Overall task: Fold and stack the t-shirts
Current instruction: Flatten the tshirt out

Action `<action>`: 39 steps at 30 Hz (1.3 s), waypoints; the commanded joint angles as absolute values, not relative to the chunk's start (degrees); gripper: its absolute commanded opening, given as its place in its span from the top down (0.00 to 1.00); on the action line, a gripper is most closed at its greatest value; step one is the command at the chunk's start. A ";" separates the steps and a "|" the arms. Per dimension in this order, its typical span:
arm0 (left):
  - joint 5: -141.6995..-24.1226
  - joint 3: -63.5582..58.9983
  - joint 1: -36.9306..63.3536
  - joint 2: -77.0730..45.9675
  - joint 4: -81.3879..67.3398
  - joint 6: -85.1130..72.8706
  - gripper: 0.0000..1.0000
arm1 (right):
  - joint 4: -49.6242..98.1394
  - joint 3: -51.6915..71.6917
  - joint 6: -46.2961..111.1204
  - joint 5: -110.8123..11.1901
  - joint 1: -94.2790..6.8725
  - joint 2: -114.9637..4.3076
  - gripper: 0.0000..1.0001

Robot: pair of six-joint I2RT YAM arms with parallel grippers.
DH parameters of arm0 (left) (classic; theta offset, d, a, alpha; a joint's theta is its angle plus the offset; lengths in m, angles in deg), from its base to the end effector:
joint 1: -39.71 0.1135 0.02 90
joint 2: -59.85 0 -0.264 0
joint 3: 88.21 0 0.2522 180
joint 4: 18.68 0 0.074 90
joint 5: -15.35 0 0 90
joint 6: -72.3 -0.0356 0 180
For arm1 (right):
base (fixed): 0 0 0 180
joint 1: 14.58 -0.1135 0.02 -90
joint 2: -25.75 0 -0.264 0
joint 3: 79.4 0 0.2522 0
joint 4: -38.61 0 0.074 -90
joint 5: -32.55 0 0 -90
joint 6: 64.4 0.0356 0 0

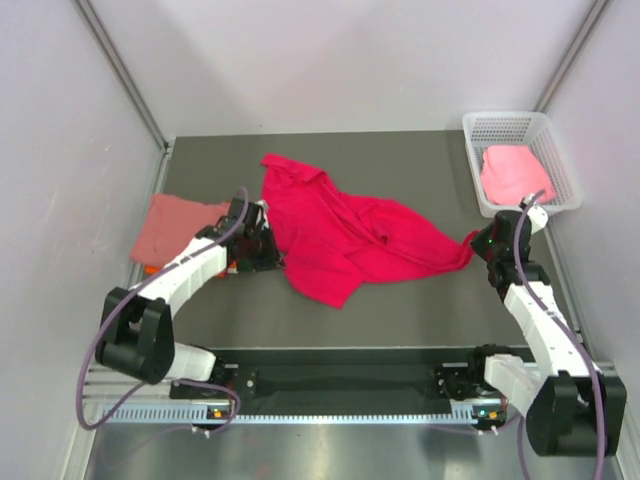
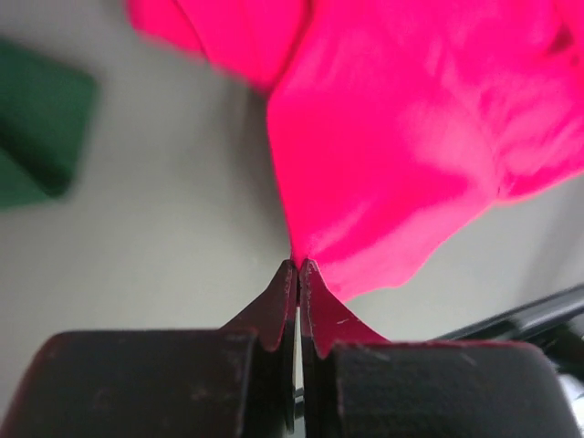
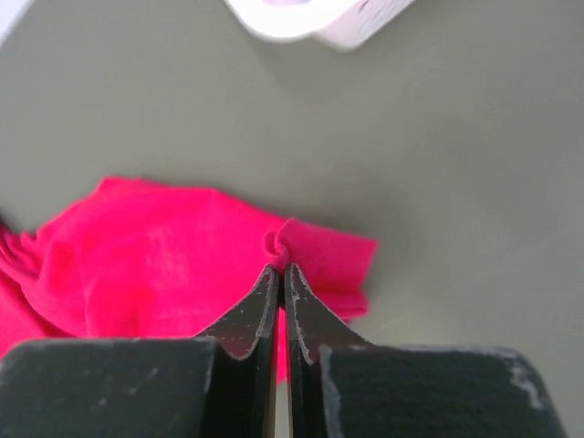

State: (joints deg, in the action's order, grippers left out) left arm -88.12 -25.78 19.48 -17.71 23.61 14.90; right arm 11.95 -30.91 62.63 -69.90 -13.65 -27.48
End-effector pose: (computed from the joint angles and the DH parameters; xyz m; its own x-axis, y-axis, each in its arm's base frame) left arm 0.2459 -0.0994 0.2139 -0.9107 -0.2228 -0.3479 -0.0435 0.8892 -0.4555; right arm 0.2060 -0.0110 0.2475 -0.2955 0.5929 -0.7491 0.4733 0.7720 0.4244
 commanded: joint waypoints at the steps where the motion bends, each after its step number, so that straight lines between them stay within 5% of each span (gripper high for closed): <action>1: -90.40 -14.74 23.18 -20.91 23.90 14.20 1.00 | 16.67 -27.15 62.24 -63.28 -13.35 -32.16 1.00; 12: -85.46 22.55 29.07 -30.94 30.68 17.10 1.00 | 10.80 -1.76 61.02 -62.02 -19.85 -44.73 1.00; 18: -86.07 38.30 30.13 -28.14 31.39 17.64 1.00 | 11.40 10.74 56.10 -57.63 -19.85 -38.96 1.00; 31: -78.34 20.20 30.04 15.36 10.90 16.75 1.00 | 10.98 7.74 56.45 -51.03 -19.76 -3.26 1.00; 39: -75.88 34.69 30.04 7.84 15.73 16.22 1.00 | 1.75 23.74 53.38 -53.32 -19.67 -8.15 1.00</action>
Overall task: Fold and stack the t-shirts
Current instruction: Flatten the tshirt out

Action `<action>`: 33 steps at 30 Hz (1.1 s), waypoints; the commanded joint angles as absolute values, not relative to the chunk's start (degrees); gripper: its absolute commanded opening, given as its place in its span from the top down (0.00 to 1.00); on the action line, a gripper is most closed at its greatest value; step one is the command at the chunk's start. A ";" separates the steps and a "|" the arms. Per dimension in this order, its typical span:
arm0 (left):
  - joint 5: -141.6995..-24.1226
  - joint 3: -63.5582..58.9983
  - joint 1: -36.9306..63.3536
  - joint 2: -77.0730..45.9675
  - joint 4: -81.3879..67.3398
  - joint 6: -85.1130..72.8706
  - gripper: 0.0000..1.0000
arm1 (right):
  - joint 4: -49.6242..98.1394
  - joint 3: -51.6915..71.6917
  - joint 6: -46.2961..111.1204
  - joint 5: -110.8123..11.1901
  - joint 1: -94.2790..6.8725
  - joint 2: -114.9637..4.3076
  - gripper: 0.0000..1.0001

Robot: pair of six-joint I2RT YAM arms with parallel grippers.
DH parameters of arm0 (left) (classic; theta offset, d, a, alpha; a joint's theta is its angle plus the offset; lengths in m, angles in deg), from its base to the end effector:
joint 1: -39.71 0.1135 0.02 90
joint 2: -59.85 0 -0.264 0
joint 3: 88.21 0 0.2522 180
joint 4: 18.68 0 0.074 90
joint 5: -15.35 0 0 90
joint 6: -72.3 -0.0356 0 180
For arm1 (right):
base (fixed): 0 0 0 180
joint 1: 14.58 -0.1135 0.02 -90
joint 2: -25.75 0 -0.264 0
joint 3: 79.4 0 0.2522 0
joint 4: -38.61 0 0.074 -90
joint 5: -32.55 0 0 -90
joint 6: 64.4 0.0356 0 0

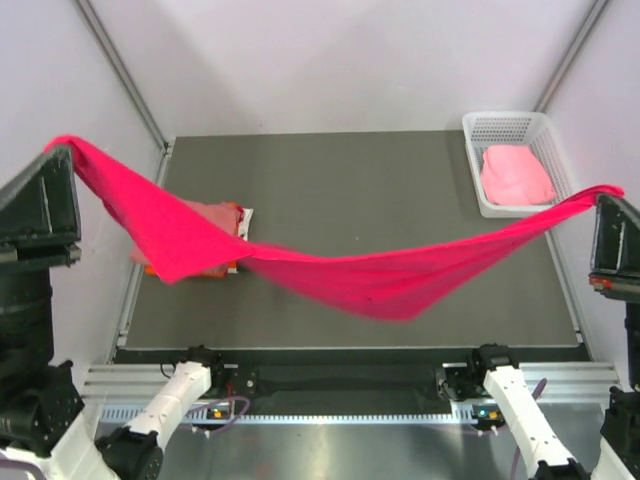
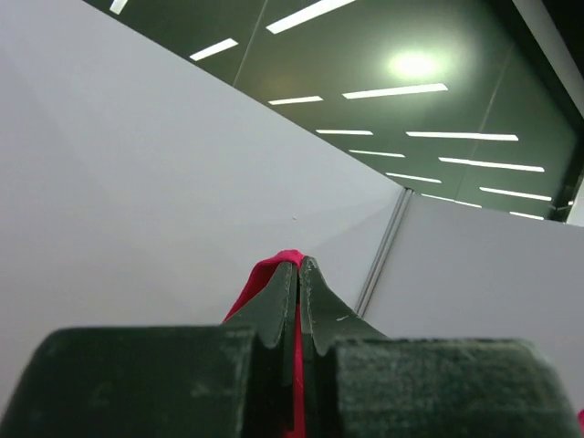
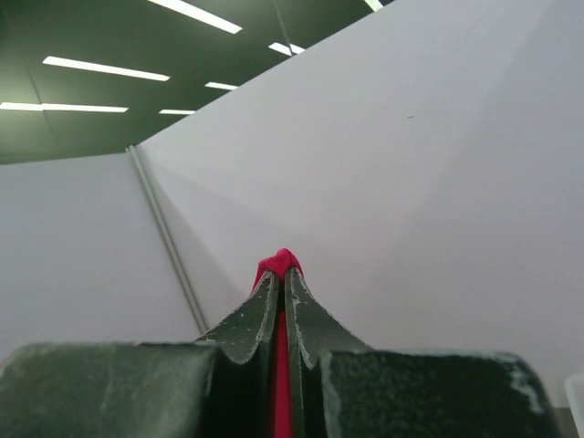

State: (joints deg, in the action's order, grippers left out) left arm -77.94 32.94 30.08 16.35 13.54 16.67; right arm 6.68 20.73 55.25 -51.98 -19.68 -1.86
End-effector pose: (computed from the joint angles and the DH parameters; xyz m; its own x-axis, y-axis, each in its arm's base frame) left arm -0.0405 0.0048 0.6196 0.4630 -0.6502 -0.6023 0.5671 0.7396 -0.3624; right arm -0.0552 -0.0015 0.5476 0.4838 0.5376 -0.6906 -0.4602 0.8275 0.3218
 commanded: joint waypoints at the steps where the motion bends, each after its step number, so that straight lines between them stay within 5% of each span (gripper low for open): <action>1: -75.62 35.32 30.04 4.17 16.17 16.22 1.00 | 0.95 25.58 52.76 -55.15 -19.76 -9.65 1.00; 12: -79.92 29.78 30.13 -19.94 9.15 18.42 1.00 | -0.56 19.53 53.81 -60.53 -18.97 -33.63 1.00; 25: -79.84 56.59 30.39 -33.31 1.68 24.92 1.00 | -1.87 49.76 60.30 -50.51 -8.34 -55.89 1.00; 33: -83.08 51.52 31.80 -42.45 -0.87 25.19 1.00 | 4.71 39.86 61.98 -46.21 -7.02 -61.52 1.00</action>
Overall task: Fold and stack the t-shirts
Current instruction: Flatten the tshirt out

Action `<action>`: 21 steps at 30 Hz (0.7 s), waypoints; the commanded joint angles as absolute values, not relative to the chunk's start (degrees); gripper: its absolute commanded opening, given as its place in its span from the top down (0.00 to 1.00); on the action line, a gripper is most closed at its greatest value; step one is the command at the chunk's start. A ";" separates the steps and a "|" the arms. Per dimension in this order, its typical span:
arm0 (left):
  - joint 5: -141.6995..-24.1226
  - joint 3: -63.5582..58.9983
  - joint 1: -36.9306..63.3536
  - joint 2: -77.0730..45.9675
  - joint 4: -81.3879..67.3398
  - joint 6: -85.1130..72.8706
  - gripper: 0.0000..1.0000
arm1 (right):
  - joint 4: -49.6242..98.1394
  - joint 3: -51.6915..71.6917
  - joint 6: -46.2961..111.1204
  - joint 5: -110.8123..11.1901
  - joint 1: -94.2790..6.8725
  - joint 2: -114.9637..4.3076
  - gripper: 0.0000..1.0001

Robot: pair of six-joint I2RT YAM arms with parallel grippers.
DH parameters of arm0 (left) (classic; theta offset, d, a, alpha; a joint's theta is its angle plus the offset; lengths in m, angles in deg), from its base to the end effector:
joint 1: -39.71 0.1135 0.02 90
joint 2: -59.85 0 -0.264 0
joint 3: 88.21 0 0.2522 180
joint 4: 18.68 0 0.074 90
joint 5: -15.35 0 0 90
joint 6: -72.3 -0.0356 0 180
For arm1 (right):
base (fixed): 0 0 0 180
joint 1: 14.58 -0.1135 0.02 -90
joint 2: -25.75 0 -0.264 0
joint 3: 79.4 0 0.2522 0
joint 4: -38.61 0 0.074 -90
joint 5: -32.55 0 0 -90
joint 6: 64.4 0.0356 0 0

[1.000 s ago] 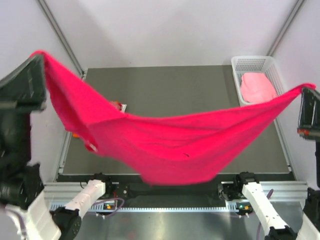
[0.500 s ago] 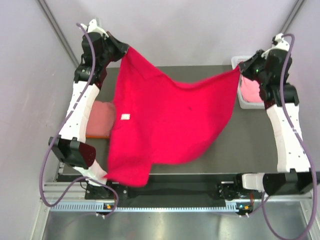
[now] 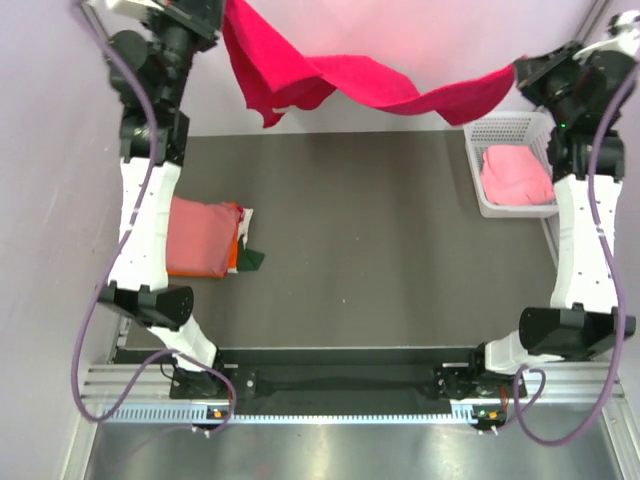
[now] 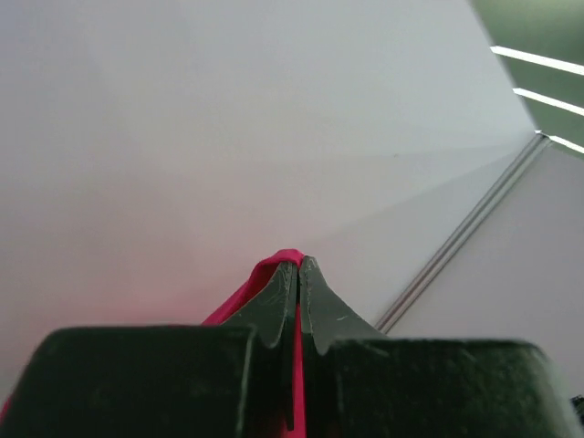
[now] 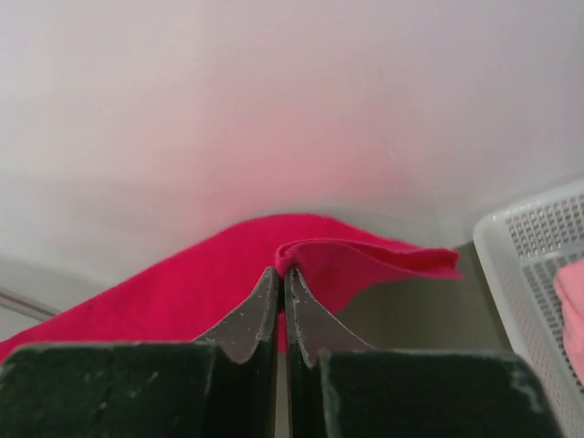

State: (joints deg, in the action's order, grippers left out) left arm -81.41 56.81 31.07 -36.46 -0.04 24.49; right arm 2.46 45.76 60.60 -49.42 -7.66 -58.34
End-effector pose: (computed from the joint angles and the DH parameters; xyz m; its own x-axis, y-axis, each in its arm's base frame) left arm 0.3059 -0.0507 0.6202 0.1992 -0.7048 -0.6808 0.5178 0.6655 -0.5375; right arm 0.2903 -0.0302 0.5512 0.0589 0.5650 -0.8230 -0.0643 0.8249 0.5616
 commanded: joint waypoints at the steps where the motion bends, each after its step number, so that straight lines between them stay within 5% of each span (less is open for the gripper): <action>1: -83.52 49.15 31.89 -42.28 -1.31 25.10 1.00 | 5.68 37.75 62.07 -45.68 -6.84 -61.70 1.00; 8: -84.50 20.76 32.42 -32.28 -7.29 25.19 1.00 | 15.97 11.93 63.57 -41.63 -6.75 -59.60 1.00; 21: -85.98 -15.72 31.98 -5.03 0.78 25.54 1.00 | 20.20 -17.19 59.79 -44.70 -6.49 -47.04 1.00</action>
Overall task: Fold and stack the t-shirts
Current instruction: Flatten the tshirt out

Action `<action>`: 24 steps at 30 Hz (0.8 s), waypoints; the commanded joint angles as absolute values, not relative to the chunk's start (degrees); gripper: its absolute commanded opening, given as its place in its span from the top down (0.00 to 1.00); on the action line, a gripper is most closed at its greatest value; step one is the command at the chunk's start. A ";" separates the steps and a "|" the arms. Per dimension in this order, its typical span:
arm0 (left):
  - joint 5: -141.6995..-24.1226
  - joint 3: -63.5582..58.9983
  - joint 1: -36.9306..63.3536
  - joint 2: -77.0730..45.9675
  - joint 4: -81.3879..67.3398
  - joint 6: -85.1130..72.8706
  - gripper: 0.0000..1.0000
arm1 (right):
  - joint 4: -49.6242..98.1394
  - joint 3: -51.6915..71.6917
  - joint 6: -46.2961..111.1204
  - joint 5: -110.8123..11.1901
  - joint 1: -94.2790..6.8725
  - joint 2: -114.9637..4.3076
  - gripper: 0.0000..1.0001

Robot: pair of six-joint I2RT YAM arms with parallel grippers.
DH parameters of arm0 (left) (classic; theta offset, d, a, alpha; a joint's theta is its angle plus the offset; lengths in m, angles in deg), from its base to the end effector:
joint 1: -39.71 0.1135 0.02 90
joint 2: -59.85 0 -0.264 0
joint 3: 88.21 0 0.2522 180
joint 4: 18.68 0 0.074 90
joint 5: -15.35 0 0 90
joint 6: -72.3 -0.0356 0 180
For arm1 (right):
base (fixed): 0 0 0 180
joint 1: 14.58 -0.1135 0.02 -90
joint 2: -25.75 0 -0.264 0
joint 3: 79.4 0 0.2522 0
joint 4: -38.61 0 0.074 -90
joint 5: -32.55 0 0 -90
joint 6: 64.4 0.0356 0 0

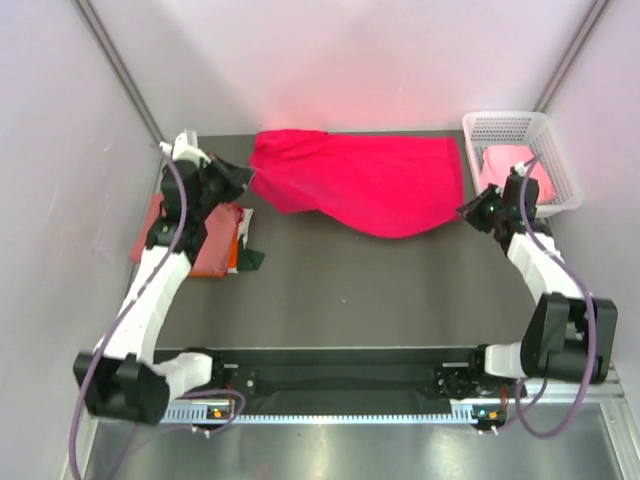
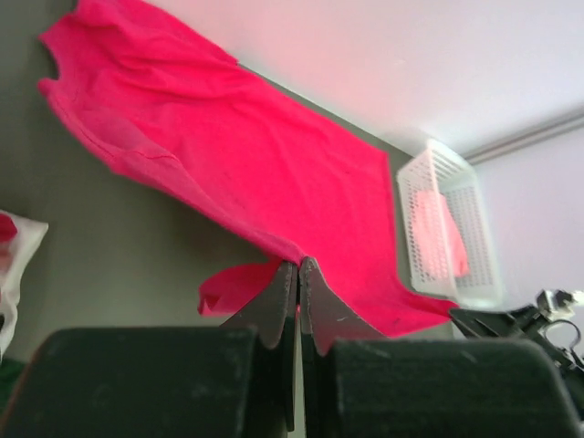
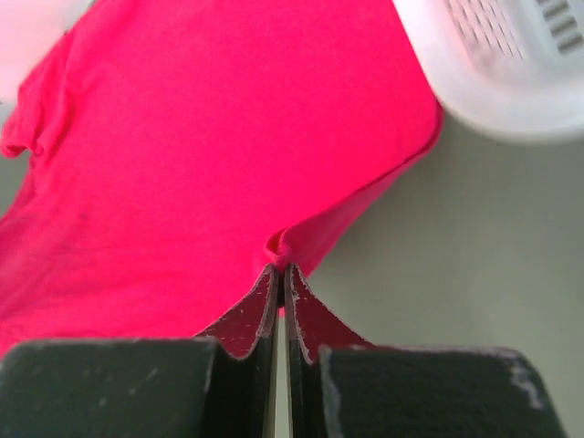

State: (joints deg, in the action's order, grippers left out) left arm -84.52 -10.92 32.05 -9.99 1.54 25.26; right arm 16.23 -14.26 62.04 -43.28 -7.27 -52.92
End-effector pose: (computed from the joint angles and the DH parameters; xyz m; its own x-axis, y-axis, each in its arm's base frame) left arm 0.2821 -0.0441 0.3699 -0.3627 -0.6287 -0.6879 0.0681 0.7183 -0.6924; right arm 0.2999 -0.0297 0.2497 -0.5115 0.6462 -0.5663 0.2866 0.7496 0.5966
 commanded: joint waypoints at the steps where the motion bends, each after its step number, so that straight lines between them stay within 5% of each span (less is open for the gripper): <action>1: -86.51 -18.87 31.89 -3.53 1.66 25.54 1.00 | 19.67 -18.60 59.44 -45.32 -6.49 -43.89 1.00; 16: -85.02 -26.46 31.71 19.68 26.27 23.78 1.00 | -8.87 -30.65 58.03 -62.81 -6.40 -9.87 1.00; 24: -81.95 -24.09 31.71 24.34 37.87 21.59 1.00 | -13.56 -32.15 61.46 -61.67 -6.49 -6.68 1.00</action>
State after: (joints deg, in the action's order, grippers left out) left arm -84.08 -27.38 31.74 22.99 31.72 23.25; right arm -10.68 -31.66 59.84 -60.52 -6.94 -6.89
